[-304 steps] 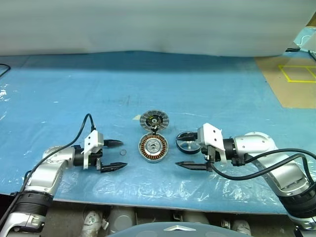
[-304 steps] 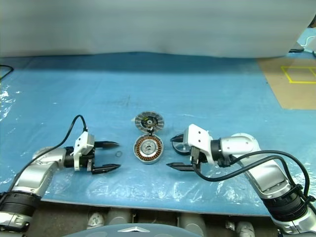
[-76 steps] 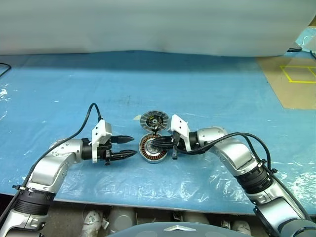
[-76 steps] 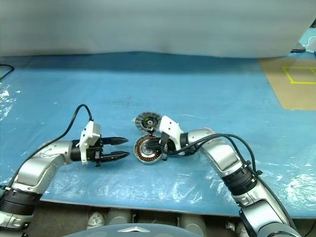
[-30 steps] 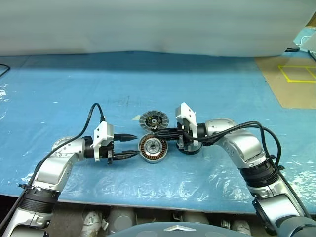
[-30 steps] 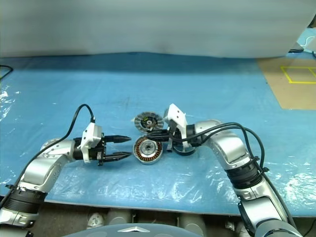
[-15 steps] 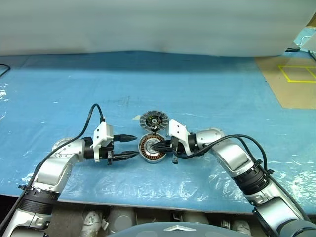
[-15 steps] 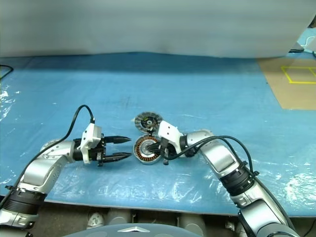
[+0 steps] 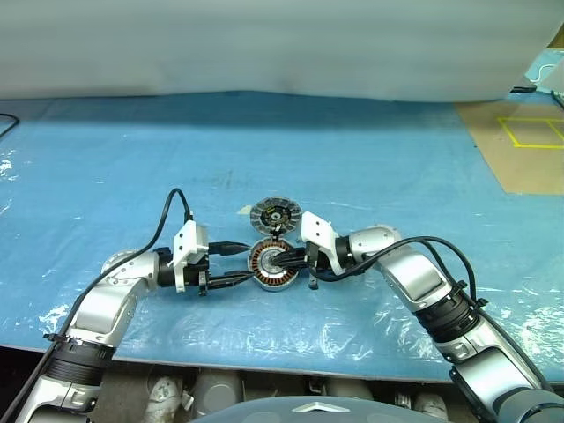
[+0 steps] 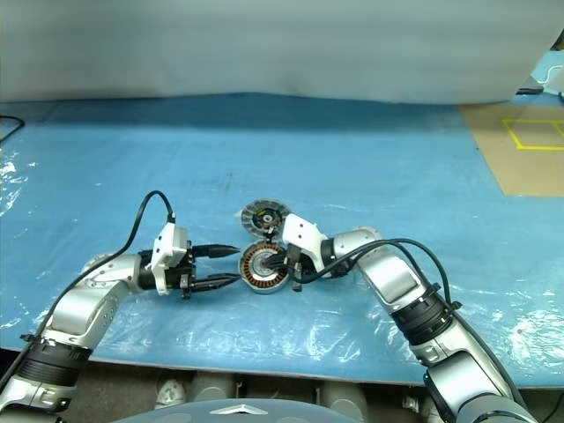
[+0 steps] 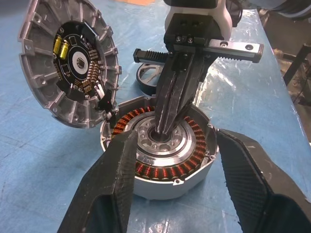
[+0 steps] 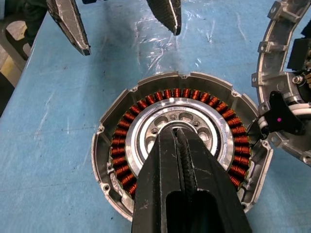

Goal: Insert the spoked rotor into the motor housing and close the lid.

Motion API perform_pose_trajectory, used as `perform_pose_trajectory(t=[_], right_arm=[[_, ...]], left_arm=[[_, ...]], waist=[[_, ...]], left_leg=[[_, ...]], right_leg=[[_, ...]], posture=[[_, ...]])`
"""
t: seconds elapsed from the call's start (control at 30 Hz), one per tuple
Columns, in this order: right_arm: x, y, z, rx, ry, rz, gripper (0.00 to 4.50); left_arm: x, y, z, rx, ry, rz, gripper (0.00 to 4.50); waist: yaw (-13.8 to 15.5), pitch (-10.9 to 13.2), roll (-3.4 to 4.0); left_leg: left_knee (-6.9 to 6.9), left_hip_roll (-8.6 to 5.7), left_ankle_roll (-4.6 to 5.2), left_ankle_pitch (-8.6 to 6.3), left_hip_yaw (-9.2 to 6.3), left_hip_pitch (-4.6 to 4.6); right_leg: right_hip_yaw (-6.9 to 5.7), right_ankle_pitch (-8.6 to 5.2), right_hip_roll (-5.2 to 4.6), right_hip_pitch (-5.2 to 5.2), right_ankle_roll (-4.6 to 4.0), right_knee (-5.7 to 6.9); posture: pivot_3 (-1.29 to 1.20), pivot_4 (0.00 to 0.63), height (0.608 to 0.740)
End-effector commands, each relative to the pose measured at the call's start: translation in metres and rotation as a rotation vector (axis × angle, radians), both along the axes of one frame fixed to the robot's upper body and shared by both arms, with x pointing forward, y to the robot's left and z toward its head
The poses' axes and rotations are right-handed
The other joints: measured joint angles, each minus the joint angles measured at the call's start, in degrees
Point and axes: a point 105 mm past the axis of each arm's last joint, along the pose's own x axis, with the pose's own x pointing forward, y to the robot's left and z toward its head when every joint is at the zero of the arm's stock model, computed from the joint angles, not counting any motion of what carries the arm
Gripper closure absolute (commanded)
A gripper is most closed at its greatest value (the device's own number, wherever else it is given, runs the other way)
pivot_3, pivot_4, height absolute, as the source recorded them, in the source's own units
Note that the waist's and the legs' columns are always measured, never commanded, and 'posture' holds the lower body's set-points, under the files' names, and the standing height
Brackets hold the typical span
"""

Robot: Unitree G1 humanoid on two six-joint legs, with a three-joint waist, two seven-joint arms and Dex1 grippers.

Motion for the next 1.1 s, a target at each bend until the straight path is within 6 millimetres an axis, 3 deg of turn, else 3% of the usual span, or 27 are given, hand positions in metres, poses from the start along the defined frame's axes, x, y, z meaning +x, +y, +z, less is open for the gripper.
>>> perform_pose_trajectory(t=[0.03, 0.13, 0.3, 0.47, 0.57, 0.73, 0.87, 0.97, 1.1], right_arm=[[-0.004, 0.001, 0.003, 0.020, 0.008, 0.022, 4.44], [-0.002, 0.001, 0.009, 0.046, 0.007, 0.016, 4.44], [0.010, -0.015, 0.050, 0.162, -0.015, -0.059, 4.44], [-0.008, -0.046, 0.079, 0.128, -0.074, -0.063, 4.44], [-0.019, -0.074, 0.080, -0.033, -0.154, -0.074, 4.44], [-0.012, -0.110, 0.080, -0.221, -0.249, -0.100, 4.44], [-0.005, -0.111, 0.082, -0.256, -0.276, -0.065, 4.44], [-0.002, -0.108, 0.068, -0.355, -0.323, 0.045, 4.44], [0.007, -0.104, 0.059, -0.377, -0.318, 0.104, 3.58]], left_arm=[[0.000, -0.002, 0.004, 0.000, -0.040, -0.008, 1.76], [0.001, 0.000, 0.004, 0.003, -0.045, -0.004, 1.76], [0.000, 0.002, 0.007, -0.005, -0.051, 0.008, 1.76], [-0.008, -0.001, 0.011, -0.020, -0.049, -0.013, 1.76], [-0.014, -0.010, 0.012, -0.015, -0.068, -0.062, 1.76], [-0.015, -0.027, 0.021, -0.070, -0.097, -0.102, 1.76], [-0.019, -0.035, 0.021, -0.061, -0.109, -0.146, 1.76], [-0.018, -0.037, 0.012, -0.004, -0.135, -0.183, 1.76], [-0.017, -0.044, 0.012, -0.008, -0.143, -0.205, 1.76]], waist=[[0.00, 0.00, 0.00], [0.00, 0.00, 0.00], [0.03, 0.00, 0.00], [0.36, 0.01, 0.01], [0.63, 0.01, 0.00], [0.33, 0.02, 0.00], [-0.08, 0.02, 0.02], [-0.01, 0.01, 0.02], [-0.02, 0.01, 0.02]], left_leg=[[0.00, 0.00, 0.00, 0.00, 0.00, 0.00], [0.00, 0.00, 0.00, 0.00, 0.00, 0.00], [0.00, -0.01, 0.00, 0.00, 0.00, -0.03], [-0.03, -0.01, 0.00, 0.00, 0.00, -0.07], [-0.09, 0.00, 0.00, 0.00, 0.00, -0.03], [-0.04, -0.02, 0.02, -0.01, 0.04, 0.06], [-0.02, 0.00, 0.08, -0.04, 0.04, 0.13], [-0.01, -0.01, 0.09, -0.04, 0.04, 0.08], [0.02, -0.01, 0.10, -0.04, 0.04, -0.02]], right_leg=[[0.00, 0.00, 0.00, 0.00, 0.00, 0.00], [0.00, 0.00, 0.00, 0.00, 0.00, 0.00], [0.00, 0.00, -0.01, -0.02, 0.00, 0.00], [0.00, 0.00, 0.00, -0.04, 0.00, -0.05], [-0.01, 0.00, 0.00, 0.01, 0.01, -0.14], [0.09, 0.01, -0.01, 0.03, 0.03, -0.12], [0.09, 0.00, 0.02, 0.03, 0.02, -0.01], [0.08, 0.01, 0.01, 0.01, 0.01, -0.02], [0.07, 0.01, 0.00, -0.03, 0.01, -0.03]], posture=[[0.00, 0.150, 0.740], [0.00, 0.150, 0.740], [0.00, 0.150, 0.740], [0.00, 0.150, 0.740], [0.00, 0.150, 0.740], [0.00, 0.150, 0.740], [0.00, 0.150, 0.740], [0.00, 0.150, 0.740], [0.00, 0.150, 0.740]])
